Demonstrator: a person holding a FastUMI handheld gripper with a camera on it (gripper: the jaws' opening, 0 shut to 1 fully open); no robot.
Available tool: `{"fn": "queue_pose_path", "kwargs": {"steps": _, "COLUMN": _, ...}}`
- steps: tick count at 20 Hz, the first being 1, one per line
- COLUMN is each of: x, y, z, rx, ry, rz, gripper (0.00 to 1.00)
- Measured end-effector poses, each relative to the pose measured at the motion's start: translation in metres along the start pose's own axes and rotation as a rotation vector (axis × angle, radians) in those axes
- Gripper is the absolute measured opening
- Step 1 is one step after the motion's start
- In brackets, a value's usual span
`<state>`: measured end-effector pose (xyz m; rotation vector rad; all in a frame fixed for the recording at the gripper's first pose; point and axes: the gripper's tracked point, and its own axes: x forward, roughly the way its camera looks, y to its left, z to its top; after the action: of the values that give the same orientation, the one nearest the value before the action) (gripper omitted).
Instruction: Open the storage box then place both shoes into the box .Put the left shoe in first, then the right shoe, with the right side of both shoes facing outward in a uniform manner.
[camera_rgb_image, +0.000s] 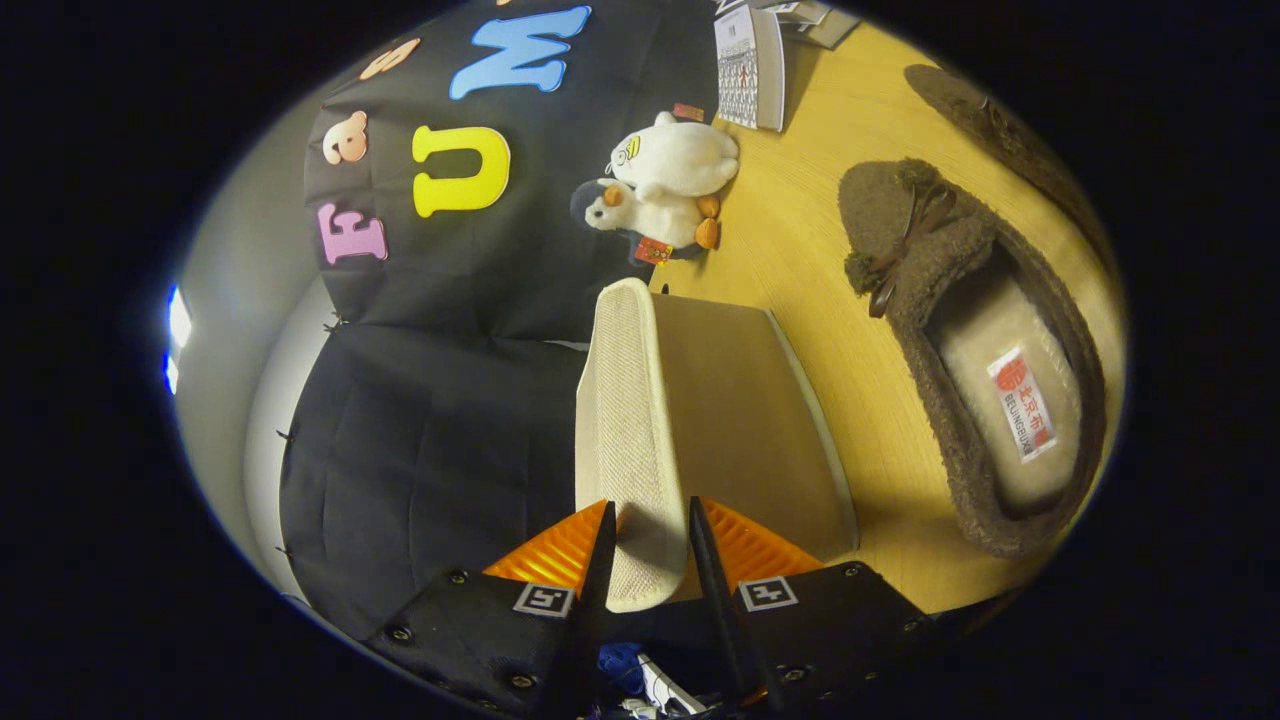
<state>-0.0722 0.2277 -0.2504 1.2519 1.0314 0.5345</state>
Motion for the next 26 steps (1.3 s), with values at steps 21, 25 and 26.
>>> {"fn": "queue_pose_path", "kwargs": {"steps": 21, "x": -0.008, "y": 0.054, "z": -0.004, "rx": -0.122, "ry": 0.034, "rz": 0.040, "gripper": 0.00}}
{"fn": "queue_pose_path", "kwargs": {"steps": 25, "x": -0.010, "y": 0.104, "z": -0.006, "rx": -0.164, "ry": 0.036, "rz": 0.090, "gripper": 0.00}}
{"fn": "queue_pose_path", "kwargs": {"steps": 26, "x": -0.009, "y": 0.116, "z": -0.009, "rx": -0.192, "ry": 0.039, "rz": 0.095, "gripper": 0.00}}
